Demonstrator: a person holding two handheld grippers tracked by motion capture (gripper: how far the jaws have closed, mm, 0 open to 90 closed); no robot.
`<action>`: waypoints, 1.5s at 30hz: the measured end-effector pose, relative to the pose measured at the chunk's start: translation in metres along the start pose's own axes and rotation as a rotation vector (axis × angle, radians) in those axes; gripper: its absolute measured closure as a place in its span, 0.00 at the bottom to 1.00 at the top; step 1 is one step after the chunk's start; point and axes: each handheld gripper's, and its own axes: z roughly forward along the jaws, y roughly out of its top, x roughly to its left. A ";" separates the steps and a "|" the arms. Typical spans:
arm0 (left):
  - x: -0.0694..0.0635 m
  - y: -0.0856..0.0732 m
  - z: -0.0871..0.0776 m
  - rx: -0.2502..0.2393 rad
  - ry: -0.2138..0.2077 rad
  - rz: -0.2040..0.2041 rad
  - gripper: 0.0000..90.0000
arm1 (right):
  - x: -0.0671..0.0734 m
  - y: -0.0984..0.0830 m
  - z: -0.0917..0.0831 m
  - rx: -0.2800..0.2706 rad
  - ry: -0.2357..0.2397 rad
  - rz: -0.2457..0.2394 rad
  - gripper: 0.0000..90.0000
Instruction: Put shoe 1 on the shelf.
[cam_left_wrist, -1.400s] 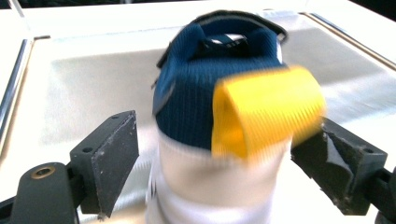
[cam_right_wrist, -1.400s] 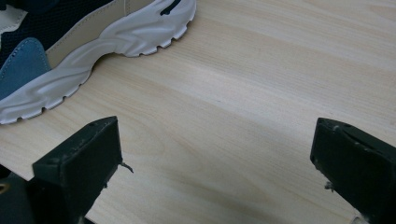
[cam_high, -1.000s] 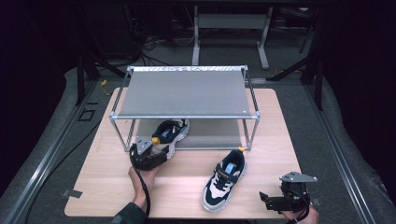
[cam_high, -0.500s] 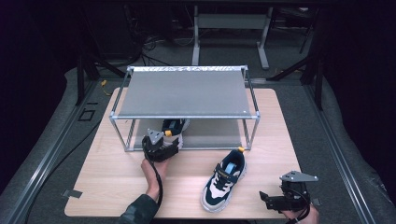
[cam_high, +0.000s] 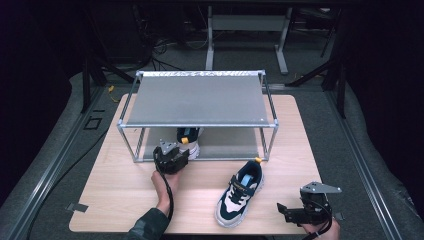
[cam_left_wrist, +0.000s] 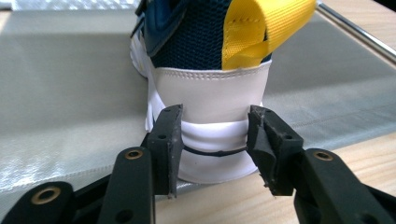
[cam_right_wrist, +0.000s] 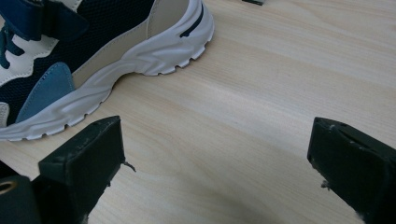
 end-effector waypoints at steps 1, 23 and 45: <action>0.000 0.001 0.002 0.000 -0.003 -0.011 0.60 | 0.000 0.000 0.001 -0.009 -0.004 0.003 0.04; 0.038 -0.009 -0.064 0.144 -0.121 0.230 0.10 | 0.008 0.013 0.002 0.026 0.009 -0.056 0.09; 0.077 -0.034 -0.119 0.224 -0.141 0.262 0.00 | 0.039 0.051 -0.001 0.022 0.065 -0.164 0.11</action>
